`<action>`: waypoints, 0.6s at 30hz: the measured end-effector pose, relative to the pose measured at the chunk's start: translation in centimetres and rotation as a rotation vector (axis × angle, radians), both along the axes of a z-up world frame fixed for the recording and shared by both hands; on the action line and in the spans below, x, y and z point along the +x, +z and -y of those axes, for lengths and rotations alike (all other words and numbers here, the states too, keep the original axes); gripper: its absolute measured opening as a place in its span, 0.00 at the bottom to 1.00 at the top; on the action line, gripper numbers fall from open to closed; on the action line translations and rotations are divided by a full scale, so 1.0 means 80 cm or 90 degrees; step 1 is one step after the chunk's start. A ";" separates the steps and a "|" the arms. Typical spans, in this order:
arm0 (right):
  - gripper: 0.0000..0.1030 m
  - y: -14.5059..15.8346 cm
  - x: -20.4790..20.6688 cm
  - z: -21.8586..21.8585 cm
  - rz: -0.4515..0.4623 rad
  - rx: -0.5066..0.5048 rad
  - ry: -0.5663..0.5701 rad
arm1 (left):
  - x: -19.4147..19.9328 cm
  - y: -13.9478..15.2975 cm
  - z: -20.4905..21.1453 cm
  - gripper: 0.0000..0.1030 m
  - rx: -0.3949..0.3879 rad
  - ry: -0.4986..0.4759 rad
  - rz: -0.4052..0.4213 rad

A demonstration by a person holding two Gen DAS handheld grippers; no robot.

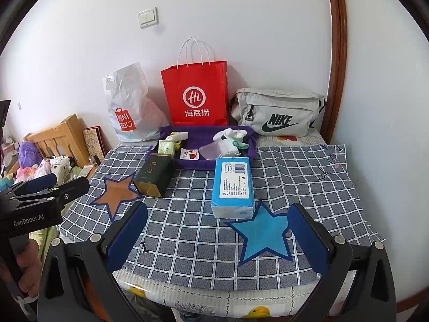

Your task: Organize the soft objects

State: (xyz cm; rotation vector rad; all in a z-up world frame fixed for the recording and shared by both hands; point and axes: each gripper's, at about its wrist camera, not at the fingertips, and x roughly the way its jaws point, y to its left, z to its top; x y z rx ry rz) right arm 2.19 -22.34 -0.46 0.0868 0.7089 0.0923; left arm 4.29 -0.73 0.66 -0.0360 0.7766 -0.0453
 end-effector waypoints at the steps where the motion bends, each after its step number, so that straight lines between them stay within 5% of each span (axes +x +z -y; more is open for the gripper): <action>1: 1.00 0.000 0.000 0.000 0.000 0.000 0.000 | 0.000 0.000 0.000 0.98 0.000 0.000 0.000; 18: 1.00 0.000 -0.002 0.000 0.001 0.002 0.000 | -0.005 -0.001 0.004 0.98 -0.001 0.000 0.000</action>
